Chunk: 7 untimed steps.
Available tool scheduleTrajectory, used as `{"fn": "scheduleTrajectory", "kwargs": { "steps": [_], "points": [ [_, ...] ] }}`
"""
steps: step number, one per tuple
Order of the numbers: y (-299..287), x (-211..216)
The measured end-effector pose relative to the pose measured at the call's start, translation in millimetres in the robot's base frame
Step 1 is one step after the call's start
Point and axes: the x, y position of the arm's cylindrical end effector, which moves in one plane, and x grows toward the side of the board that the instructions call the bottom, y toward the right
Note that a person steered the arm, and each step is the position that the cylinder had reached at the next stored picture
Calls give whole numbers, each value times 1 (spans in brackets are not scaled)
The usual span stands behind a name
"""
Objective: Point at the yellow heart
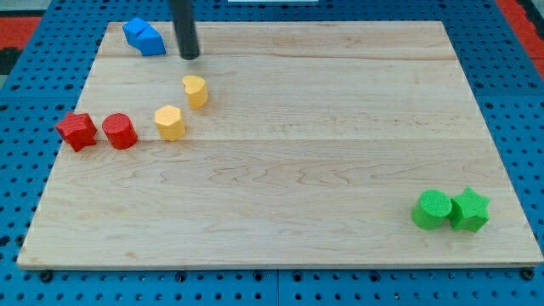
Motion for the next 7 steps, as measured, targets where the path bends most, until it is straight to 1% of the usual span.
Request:
{"fn": "scheduleTrajectory", "kwargs": {
  "steps": [1, 2, 3, 4, 5, 7],
  "points": [
    [-36, -14],
    [-39, -31],
    [-37, -26],
    [-20, -6],
    [-13, 25],
    [-13, 26]
  ]
}}
